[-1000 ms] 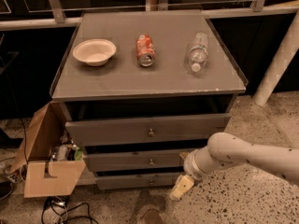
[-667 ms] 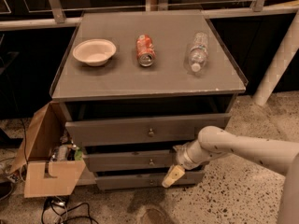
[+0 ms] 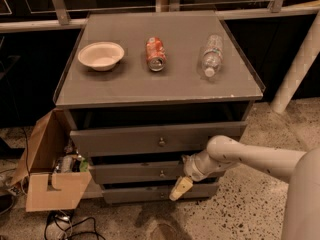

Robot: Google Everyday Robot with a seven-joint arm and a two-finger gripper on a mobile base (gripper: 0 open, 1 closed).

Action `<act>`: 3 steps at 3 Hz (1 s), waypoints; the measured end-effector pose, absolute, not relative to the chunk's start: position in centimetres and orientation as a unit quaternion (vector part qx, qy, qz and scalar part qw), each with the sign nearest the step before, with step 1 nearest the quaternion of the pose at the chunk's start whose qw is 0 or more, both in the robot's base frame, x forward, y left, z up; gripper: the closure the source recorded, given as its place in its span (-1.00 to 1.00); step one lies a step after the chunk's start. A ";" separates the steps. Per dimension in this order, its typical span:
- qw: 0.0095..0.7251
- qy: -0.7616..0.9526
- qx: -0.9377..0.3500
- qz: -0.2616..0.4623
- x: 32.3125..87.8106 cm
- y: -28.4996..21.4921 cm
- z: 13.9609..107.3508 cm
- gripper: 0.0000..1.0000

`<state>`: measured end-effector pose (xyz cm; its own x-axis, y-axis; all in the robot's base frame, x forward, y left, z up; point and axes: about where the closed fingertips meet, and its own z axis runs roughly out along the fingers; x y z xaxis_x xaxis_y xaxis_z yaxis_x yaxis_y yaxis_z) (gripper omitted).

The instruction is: Open middle drawer

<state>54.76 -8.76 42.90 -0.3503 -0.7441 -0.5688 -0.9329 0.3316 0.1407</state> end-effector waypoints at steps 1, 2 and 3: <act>0.207 0.789 -0.531 0.228 54.8 -8.7 42.9 -1.00; 0.202 0.786 -0.537 0.232 54.6 -8.4 42.9 -1.00; 0.188 0.785 -0.534 0.252 52.8 -8.7 42.5 -1.00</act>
Offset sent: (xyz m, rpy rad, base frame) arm -0.0020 0.0073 -0.0032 -0.0027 0.0134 0.0445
